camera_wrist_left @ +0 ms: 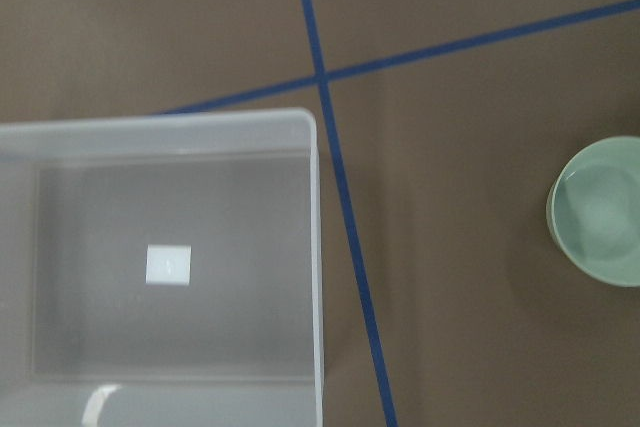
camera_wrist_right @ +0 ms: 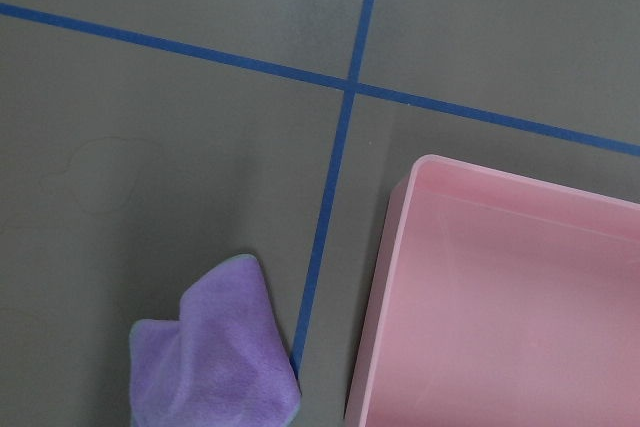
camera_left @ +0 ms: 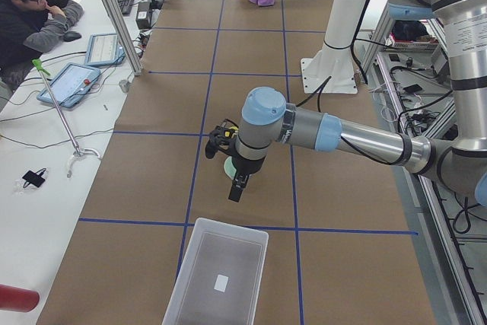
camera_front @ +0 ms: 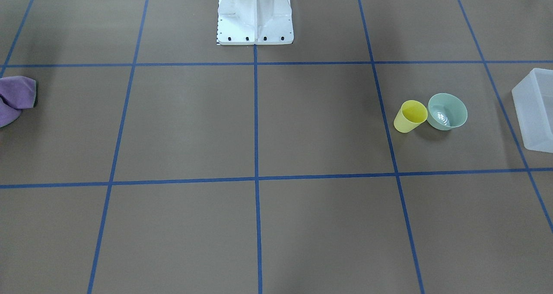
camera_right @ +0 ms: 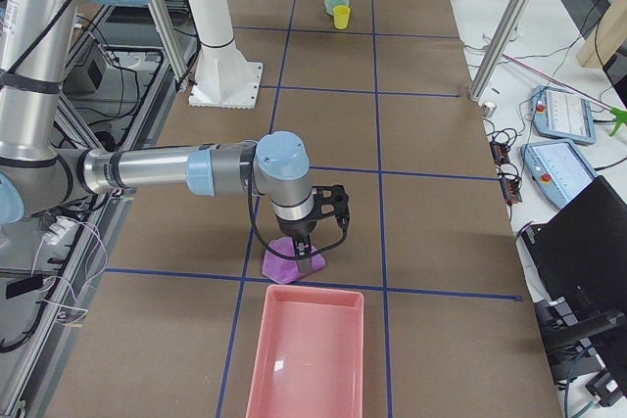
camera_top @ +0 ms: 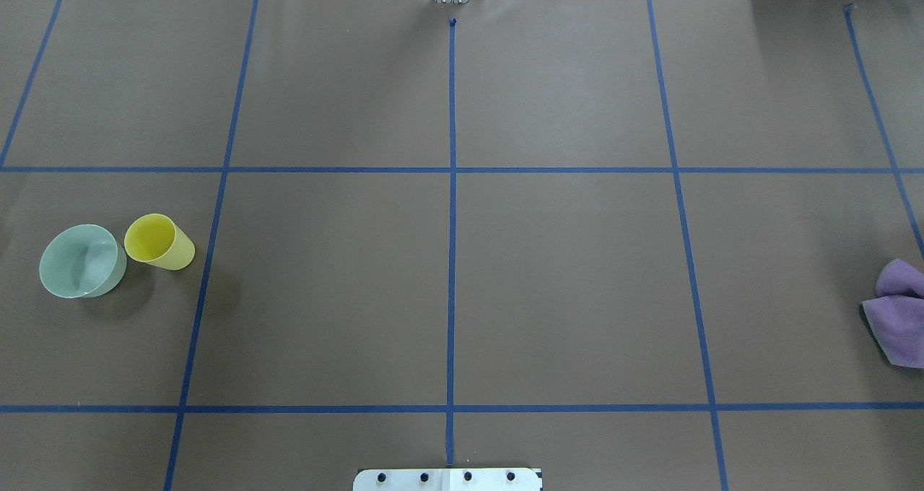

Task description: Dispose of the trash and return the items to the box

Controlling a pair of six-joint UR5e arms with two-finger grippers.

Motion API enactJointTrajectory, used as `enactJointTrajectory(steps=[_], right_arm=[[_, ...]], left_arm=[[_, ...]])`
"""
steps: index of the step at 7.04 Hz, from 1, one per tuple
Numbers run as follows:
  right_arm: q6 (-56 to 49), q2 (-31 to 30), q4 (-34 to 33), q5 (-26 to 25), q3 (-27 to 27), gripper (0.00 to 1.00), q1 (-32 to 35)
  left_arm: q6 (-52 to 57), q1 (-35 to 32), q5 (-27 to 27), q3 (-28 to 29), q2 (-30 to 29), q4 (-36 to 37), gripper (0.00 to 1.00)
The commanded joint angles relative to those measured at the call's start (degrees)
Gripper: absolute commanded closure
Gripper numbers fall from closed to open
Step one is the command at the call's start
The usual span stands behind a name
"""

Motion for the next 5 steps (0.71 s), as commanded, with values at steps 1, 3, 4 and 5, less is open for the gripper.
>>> enactJointTrajectory(steps=[1, 3, 4, 5], right_arm=[[-1.62, -0.36, 0.48, 1.81, -0.01, 0.00, 0.00], [-1.29, 0.08, 3.28, 2.78, -0.01, 0.00, -0.09], [1.50, 0.34, 3.29, 2.87, 0.16, 0.00, -0.17], [3.01, 0.43, 3.47, 2.95, 0.16, 0.00, -0.61]], left_arm=[[0.03, 0.63, -4.28, 1.09, -1.97, -4.06, 0.01], [-1.53, 1.85, -7.03, 2.24, -3.37, -7.12, 0.01], [-6.25, 6.48, -6.33, 2.33, -3.55, -7.40, 0.01], [-14.13, 11.66, -3.98, 2.33, -4.16, -8.28, 0.01]])
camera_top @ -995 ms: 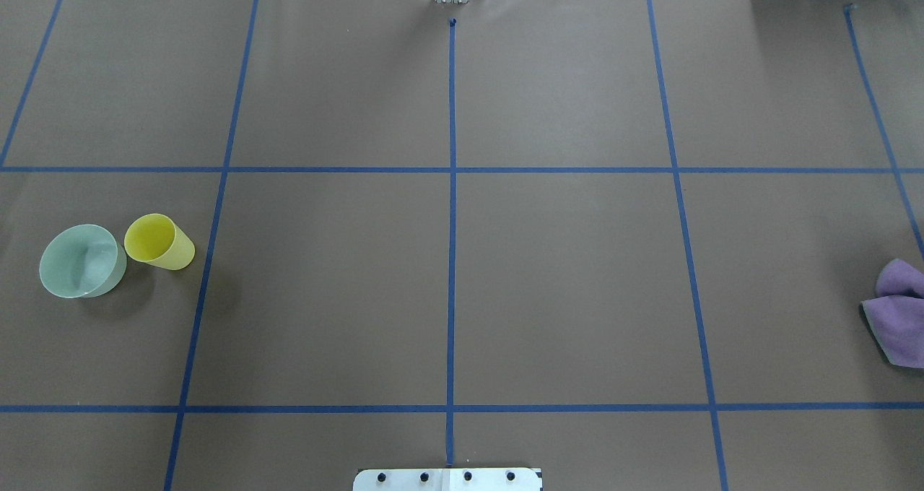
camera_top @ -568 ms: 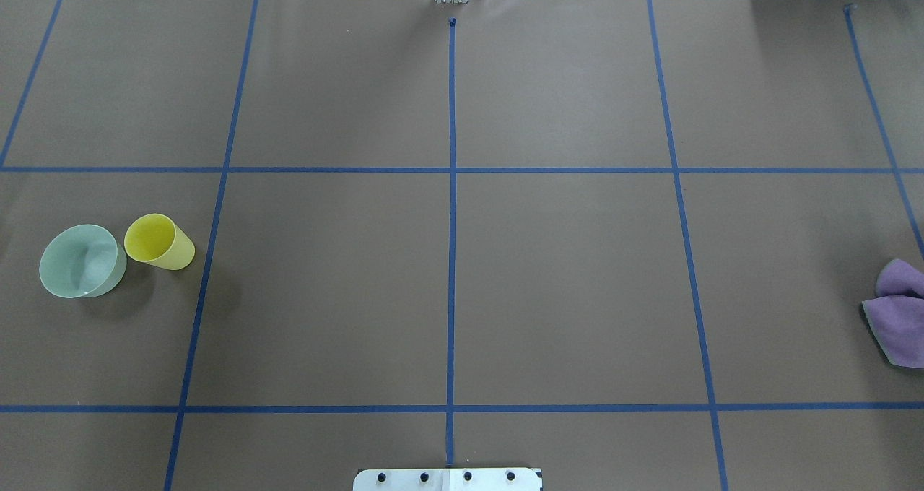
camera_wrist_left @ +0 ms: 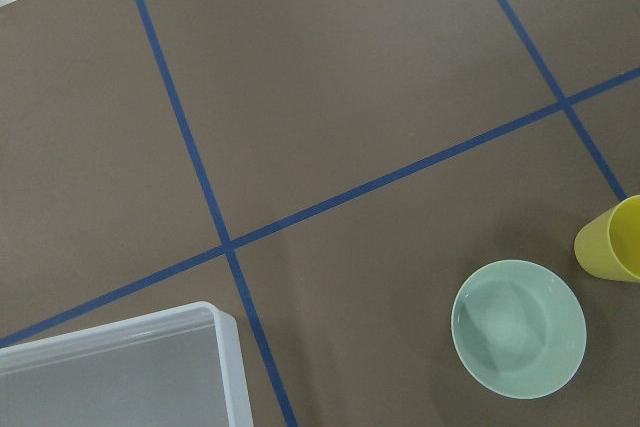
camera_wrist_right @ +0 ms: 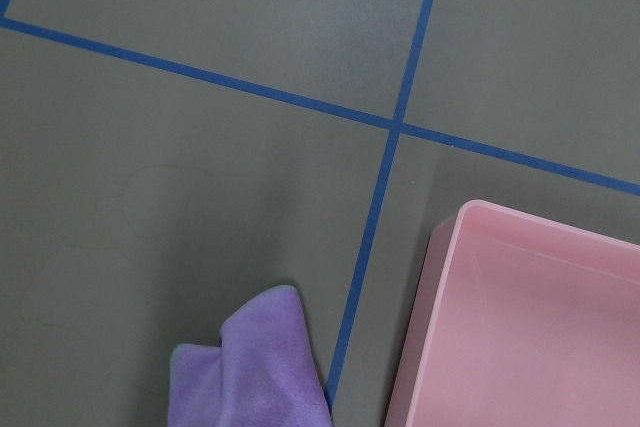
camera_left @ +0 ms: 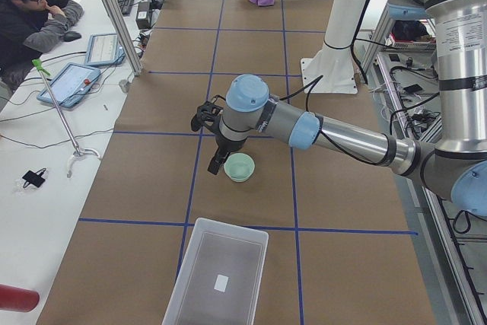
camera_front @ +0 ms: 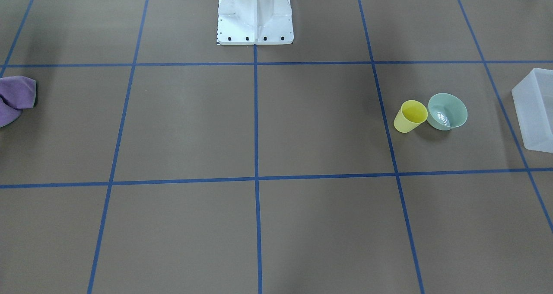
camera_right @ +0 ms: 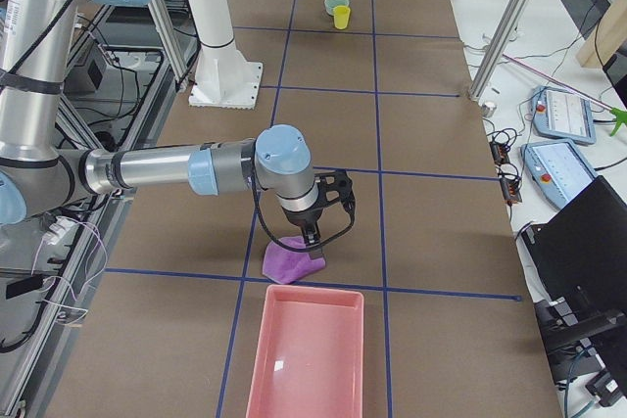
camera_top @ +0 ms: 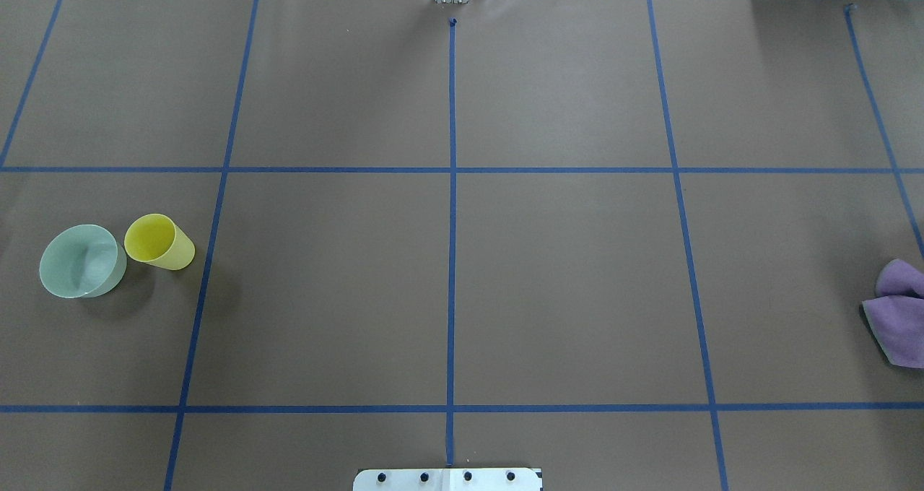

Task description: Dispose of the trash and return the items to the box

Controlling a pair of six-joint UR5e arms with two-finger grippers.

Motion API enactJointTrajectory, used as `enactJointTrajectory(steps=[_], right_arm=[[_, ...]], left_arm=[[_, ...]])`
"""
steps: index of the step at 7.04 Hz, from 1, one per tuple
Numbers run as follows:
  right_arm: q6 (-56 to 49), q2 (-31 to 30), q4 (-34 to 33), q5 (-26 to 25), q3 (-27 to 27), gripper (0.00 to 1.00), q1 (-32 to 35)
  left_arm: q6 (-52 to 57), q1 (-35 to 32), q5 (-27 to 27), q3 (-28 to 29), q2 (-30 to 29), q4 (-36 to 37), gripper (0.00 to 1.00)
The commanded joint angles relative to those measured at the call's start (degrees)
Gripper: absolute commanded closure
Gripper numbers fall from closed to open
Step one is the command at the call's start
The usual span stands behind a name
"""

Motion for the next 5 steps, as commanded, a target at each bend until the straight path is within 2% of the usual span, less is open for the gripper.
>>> enactJointTrajectory(steps=[1, 2, 3, 5], right_arm=[[2.32, 0.19, 0.48, 0.15, 0.05, 0.00, -0.38], [2.24, 0.19, 0.48, 0.15, -0.04, 0.00, -0.46], [2.24, 0.10, 0.48, 0.15, 0.05, 0.00, -0.46], [2.24, 0.10, 0.48, 0.58, 0.05, 0.00, -0.46]], left_arm=[[-16.01, 10.72, 4.27, 0.09, -0.27, -5.34, 0.01], [-26.97, 16.43, 4.56, 0.09, -0.35, -9.56, 0.01], [-34.30, 21.97, 8.65, 0.09, -0.35, -13.09, 0.01], [-43.73, 32.00, 16.39, 0.87, -2.09, -14.18, 0.02]])
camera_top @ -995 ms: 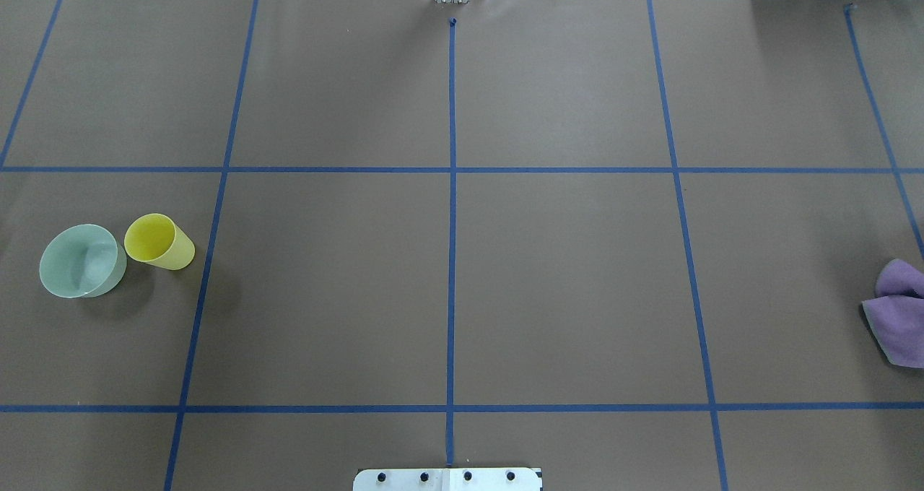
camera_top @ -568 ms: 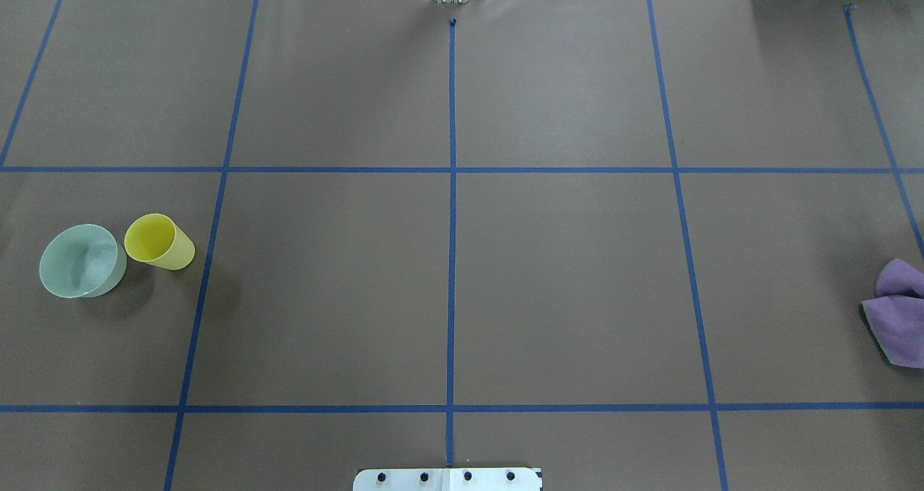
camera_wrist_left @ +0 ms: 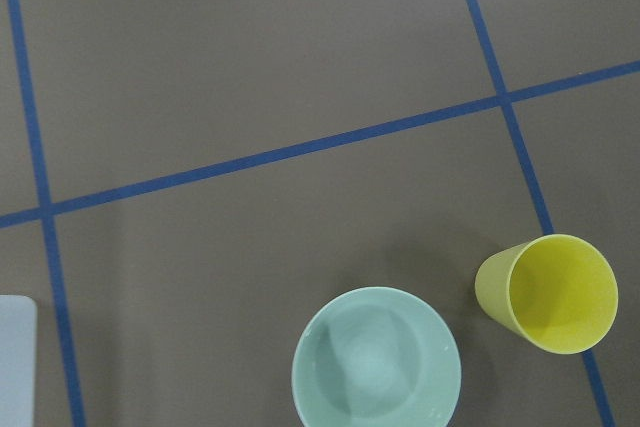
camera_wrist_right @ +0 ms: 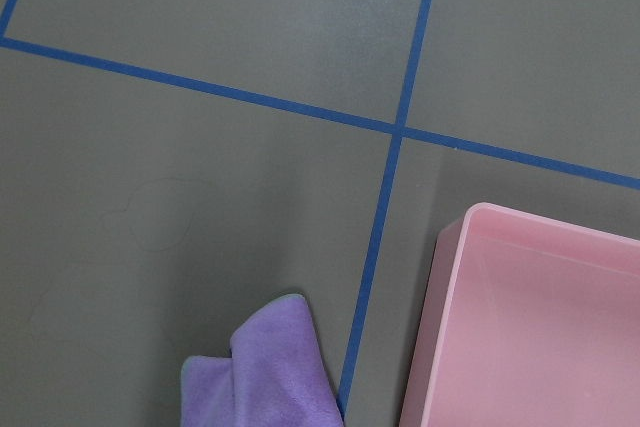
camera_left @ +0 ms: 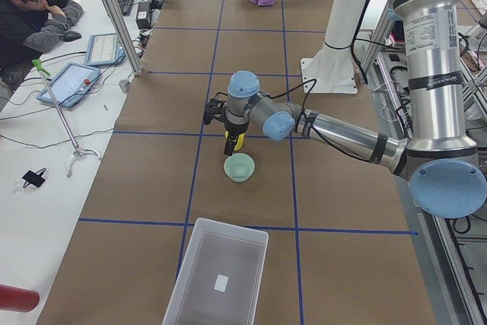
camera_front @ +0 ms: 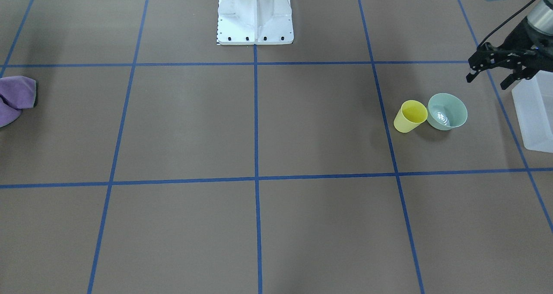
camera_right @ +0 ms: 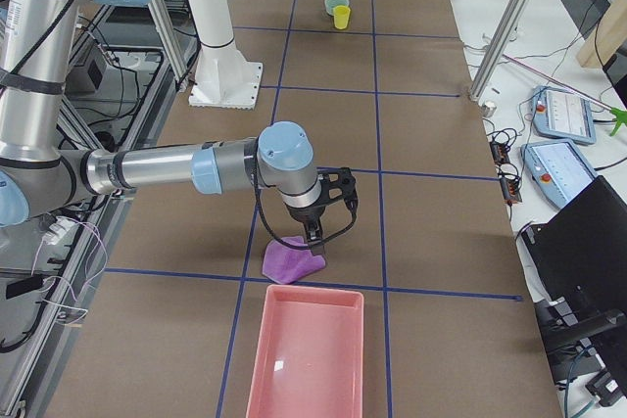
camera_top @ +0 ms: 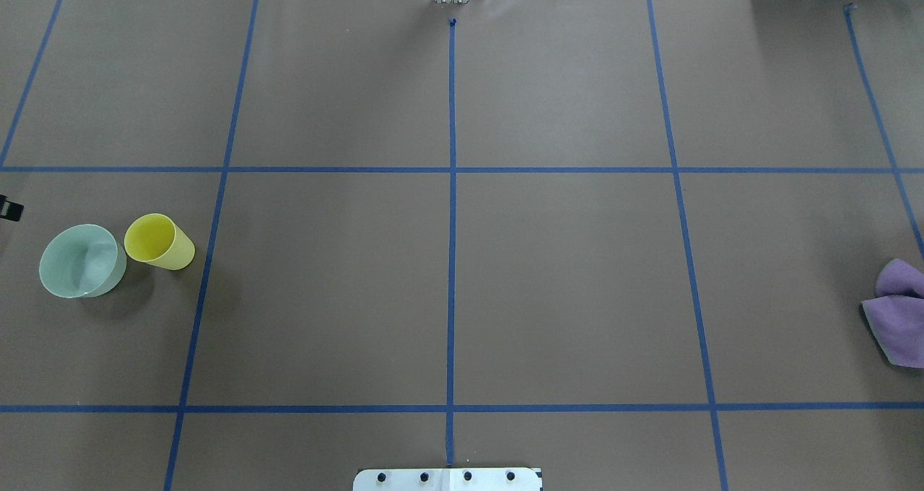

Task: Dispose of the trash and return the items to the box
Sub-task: 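Lower the left gripper onto the yellow cup and close on its rim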

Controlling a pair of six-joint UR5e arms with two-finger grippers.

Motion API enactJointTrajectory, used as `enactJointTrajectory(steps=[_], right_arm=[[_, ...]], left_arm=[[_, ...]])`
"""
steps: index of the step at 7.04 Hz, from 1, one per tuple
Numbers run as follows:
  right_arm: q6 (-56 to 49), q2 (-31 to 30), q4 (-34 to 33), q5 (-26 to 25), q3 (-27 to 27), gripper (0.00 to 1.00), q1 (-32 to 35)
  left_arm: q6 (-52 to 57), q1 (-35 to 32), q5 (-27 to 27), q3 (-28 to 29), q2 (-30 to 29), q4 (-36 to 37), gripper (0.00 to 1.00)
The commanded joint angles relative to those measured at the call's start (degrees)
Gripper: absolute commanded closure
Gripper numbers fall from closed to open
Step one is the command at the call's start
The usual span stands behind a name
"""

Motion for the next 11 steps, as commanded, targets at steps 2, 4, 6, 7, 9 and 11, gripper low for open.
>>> enactJointTrajectory(steps=[2, 4, 6, 7, 9, 11], right_arm=[[-0.08, -0.37, 0.00, 0.39, 0.05, 0.00, -0.01], [-0.17, -0.46, 0.00, 0.31, -0.04, 0.00, -0.01], [-0.08, -0.54, 0.00, 0.30, -0.04, 0.00, -0.01], [-0.08, -0.54, 0.00, 0.30, -0.04, 0.00, -0.01], [0.01, -0.54, 0.00, 0.39, -0.04, 0.00, -0.01], [0.01, -0.54, 0.00, 0.39, -0.04, 0.00, -0.01]], left_arm=[[-11.47, 11.89, 9.62, 2.46, -4.04, -1.10, 0.02], [-11.65, 12.25, 9.64, 9.82, -7.03, -7.65, 0.08], [-15.14, 12.69, 9.64, 12.67, -9.41, -10.07, 0.20], [-15.34, 13.74, 9.64, 12.67, -9.42, -10.16, 0.44], [-15.26, 13.92, 9.64, 12.50, -9.33, -10.16, 1.00], [-15.34, 13.66, 9.47, 10.75, -8.81, -10.07, 1.00]])
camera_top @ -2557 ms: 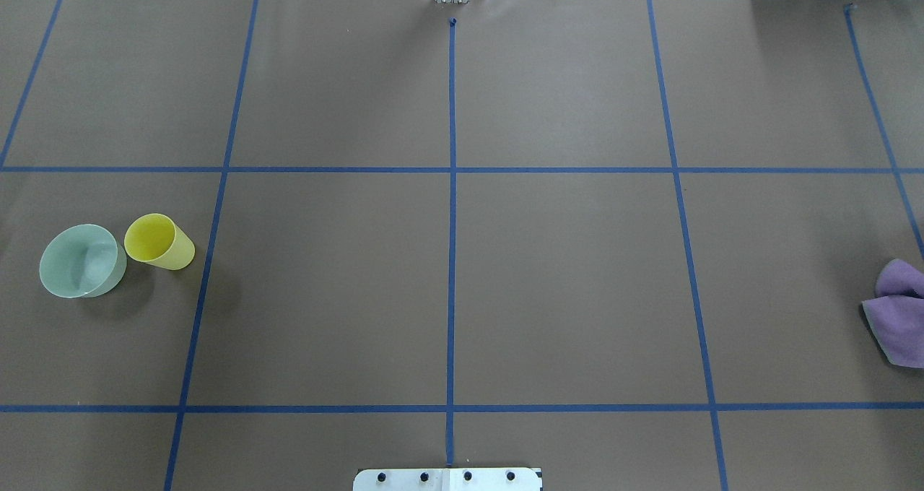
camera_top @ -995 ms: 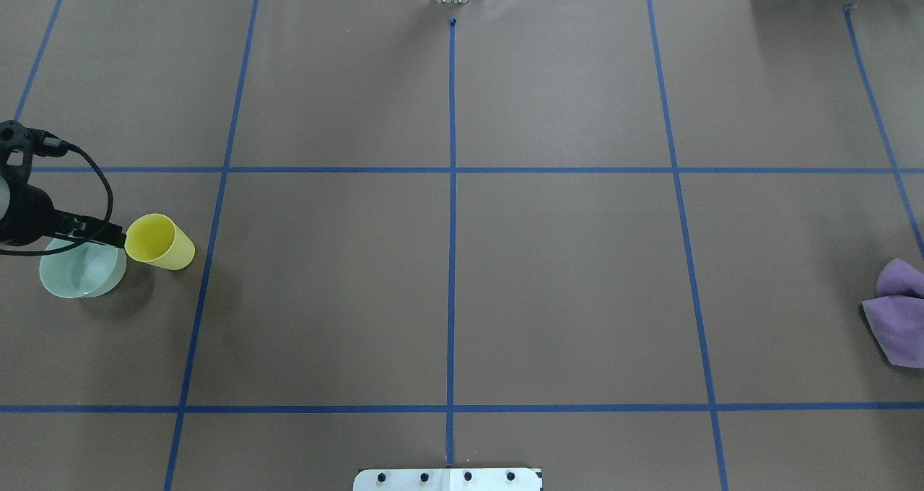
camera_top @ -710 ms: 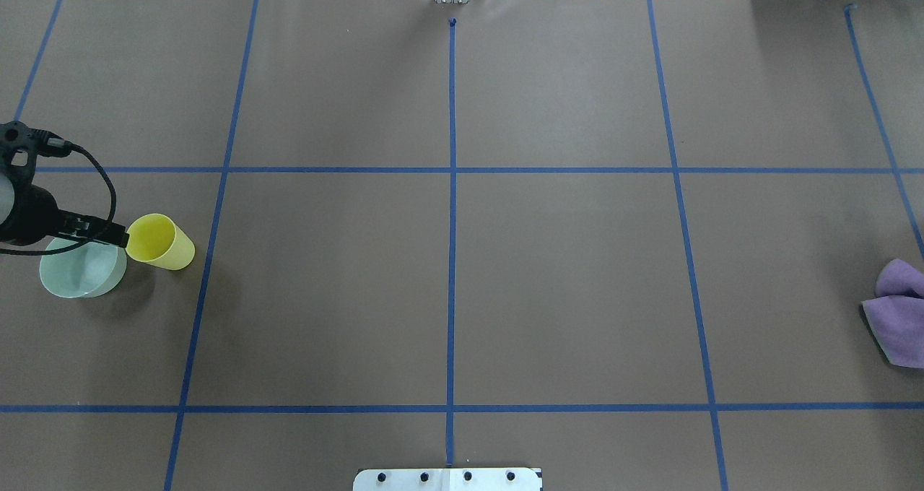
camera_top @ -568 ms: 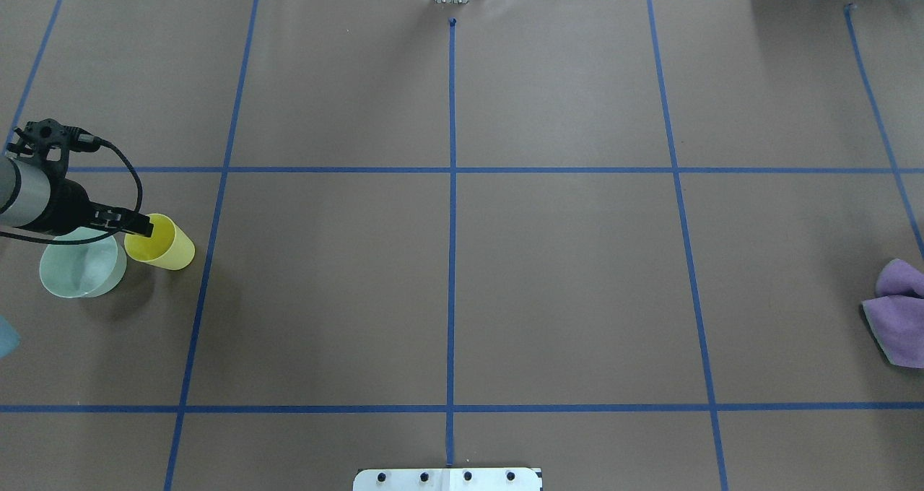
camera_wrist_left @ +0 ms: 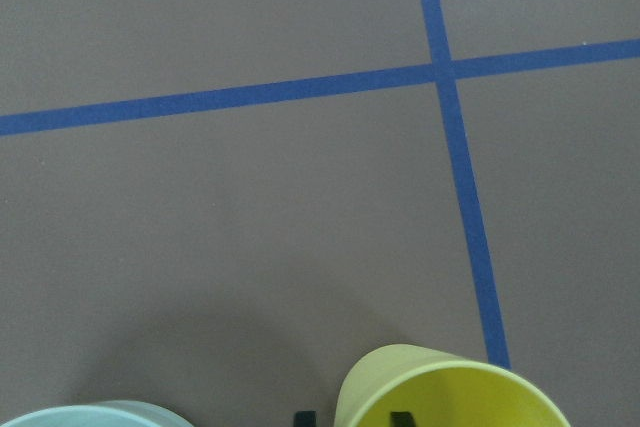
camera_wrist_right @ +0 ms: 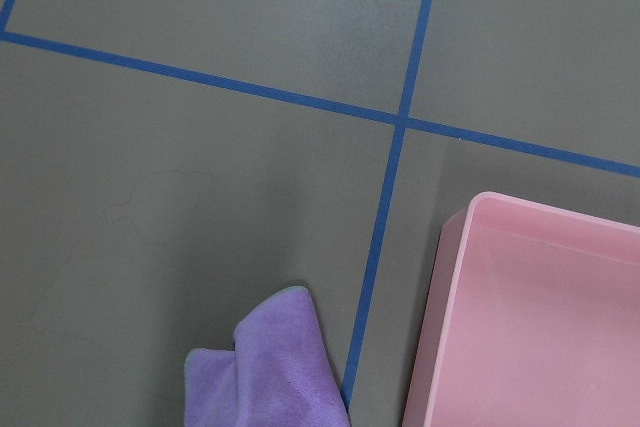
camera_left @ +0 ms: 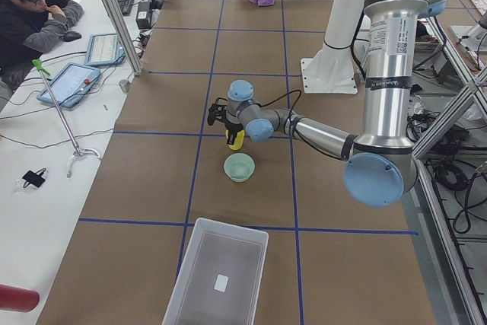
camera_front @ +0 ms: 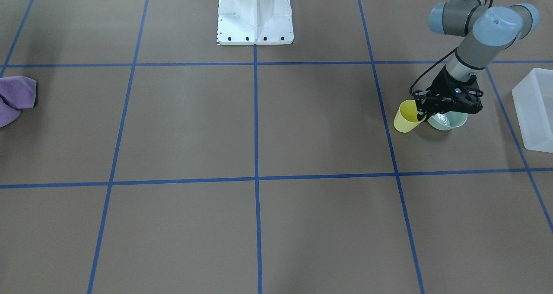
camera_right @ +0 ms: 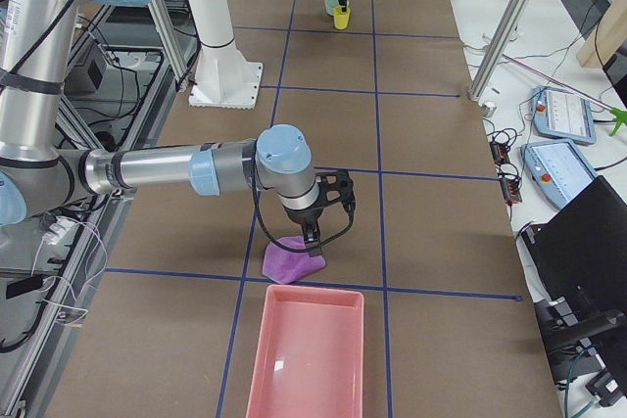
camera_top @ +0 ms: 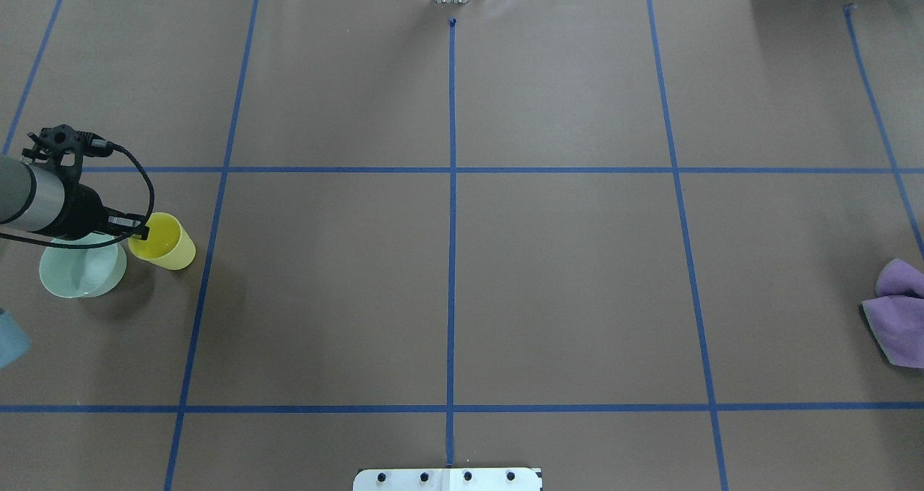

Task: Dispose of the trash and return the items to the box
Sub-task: 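Lift the yellow cup with the left gripper and carry it over the clear bin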

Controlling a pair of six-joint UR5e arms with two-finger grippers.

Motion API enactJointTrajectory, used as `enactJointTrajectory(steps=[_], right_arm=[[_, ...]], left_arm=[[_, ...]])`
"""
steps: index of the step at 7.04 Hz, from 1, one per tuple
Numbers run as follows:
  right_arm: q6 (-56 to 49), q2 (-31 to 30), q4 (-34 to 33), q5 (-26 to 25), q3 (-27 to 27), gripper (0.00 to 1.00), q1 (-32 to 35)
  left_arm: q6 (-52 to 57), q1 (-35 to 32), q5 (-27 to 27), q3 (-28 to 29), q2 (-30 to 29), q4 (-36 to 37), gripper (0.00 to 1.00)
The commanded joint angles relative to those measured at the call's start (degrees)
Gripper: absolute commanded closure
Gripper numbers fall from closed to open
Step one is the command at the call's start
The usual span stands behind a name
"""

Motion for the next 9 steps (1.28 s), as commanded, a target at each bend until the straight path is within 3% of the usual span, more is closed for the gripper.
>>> enactJointTrajectory(steps=[1, 3, 5, 7, 8, 9], right_arm=[[0.01, 0.00, 0.00, 0.01, 0.01, 0.00, 0.00], [0.01, 0.00, 0.00, 0.01, 0.01, 0.00, 0.00], [0.01, 0.00, -0.09, 0.01, -0.08, 0.00, 0.00], [0.01, 0.00, -0.09, 0.01, -0.08, 0.00, 0.00], [0.01, 0.00, 0.00, 0.01, -0.08, 0.00, 0.00], [0.01, 0.00, 0.00, 0.10, -0.08, 0.00, 0.00]], left_arm=[[-0.12, -0.66, -2.05, -3.92, 1.36, 0.93, 1.00], [1.19, -7.56, -8.80, -11.20, 4.61, 7.66, 1.00], [16.47, -15.12, -10.24, -15.80, 10.30, 14.54, 1.00], [42.01, -31.26, -12.96, -13.28, 10.16, 27.24, 1.00], [55.82, -39.08, -13.06, -7.52, 7.81, 31.66, 1.00], [64.57, -43.69, -13.14, 0.63, 4.82, 31.27, 1.00]])
